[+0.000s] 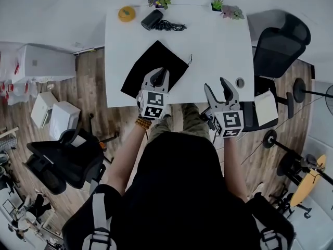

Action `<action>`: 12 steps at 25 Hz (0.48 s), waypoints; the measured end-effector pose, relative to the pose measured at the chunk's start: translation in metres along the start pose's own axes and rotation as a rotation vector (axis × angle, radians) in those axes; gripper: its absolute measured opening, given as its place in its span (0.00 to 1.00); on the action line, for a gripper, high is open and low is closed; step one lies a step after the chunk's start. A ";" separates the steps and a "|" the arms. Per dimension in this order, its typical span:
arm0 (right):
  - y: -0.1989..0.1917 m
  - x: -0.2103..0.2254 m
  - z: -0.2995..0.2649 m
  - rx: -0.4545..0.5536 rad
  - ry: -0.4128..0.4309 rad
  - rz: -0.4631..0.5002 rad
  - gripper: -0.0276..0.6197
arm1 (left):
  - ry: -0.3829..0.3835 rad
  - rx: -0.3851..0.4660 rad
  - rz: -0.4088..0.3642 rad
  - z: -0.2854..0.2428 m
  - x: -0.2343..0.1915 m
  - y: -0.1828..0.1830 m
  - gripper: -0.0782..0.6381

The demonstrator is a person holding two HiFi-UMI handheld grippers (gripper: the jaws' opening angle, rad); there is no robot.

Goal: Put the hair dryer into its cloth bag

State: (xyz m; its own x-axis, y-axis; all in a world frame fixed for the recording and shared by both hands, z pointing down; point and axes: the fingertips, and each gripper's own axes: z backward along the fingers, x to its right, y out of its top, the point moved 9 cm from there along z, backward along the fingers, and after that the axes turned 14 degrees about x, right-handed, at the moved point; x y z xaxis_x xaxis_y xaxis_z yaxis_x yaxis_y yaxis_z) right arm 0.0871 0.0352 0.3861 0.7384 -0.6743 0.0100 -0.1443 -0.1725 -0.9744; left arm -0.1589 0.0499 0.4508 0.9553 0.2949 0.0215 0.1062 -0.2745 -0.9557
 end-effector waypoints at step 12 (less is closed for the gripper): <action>-0.015 0.086 -0.089 0.014 0.191 -0.074 0.43 | 0.056 -0.224 -0.156 -0.097 -0.001 -0.030 0.18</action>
State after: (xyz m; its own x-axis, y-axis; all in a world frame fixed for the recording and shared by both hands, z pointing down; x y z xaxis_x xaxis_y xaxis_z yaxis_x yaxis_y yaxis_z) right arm 0.0941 -0.0840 0.4218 0.6082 -0.7842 0.1231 -0.0842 -0.2179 -0.9723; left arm -0.1367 -0.0306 0.5083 0.9355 0.3006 0.1856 0.3059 -0.4266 -0.8511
